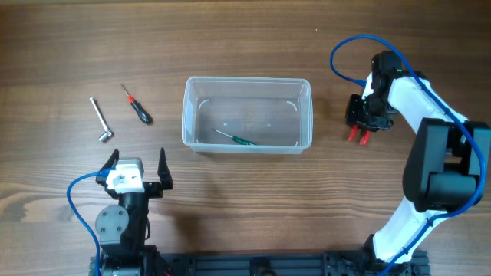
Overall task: Pack container
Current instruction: 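Lower the right gripper and grasp the red snips handles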
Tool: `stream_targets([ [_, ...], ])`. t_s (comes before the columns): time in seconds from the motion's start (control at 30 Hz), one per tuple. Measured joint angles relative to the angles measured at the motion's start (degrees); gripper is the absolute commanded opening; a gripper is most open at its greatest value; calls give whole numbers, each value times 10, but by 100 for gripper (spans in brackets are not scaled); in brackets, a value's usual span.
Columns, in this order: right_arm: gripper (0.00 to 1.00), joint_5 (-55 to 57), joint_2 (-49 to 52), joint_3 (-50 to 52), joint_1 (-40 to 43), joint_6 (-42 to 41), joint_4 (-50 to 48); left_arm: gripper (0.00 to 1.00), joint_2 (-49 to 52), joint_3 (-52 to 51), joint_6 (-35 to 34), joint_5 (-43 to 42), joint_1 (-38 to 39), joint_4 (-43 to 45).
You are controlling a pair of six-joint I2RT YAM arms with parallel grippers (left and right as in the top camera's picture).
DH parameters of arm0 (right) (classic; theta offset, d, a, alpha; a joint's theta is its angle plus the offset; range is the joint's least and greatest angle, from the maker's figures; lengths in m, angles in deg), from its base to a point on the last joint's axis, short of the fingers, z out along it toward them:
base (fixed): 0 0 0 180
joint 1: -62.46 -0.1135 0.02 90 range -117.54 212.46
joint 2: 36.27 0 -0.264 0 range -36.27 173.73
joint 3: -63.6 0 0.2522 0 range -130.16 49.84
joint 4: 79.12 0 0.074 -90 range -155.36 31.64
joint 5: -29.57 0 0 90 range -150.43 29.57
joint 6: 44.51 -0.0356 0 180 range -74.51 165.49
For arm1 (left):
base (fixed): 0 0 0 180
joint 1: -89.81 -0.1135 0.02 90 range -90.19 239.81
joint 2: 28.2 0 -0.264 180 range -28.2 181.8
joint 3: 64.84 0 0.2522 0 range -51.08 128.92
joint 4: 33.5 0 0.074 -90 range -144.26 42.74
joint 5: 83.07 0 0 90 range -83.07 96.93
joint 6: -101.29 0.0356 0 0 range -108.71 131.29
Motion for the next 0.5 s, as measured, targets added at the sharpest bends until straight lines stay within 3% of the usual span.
stream_targets([
  [0.1, 21, 1, 1, 0, 0, 11, 1, 100, 0, 0, 0, 0, 0, 0],
  [0.27, 20, 1, 1, 0, 1, 24, 3, 100, 0, 0, 0, 0, 0, 0],
  [0.3, 4, 1, 1, 0, 1, 24, 3, 100, 0, 0, 0, 0, 0, 0],
  [0.5, 4, -2, 1, 0, 2, 32, 7, 100, 0, 0, 0, 0, 0, 0],
])
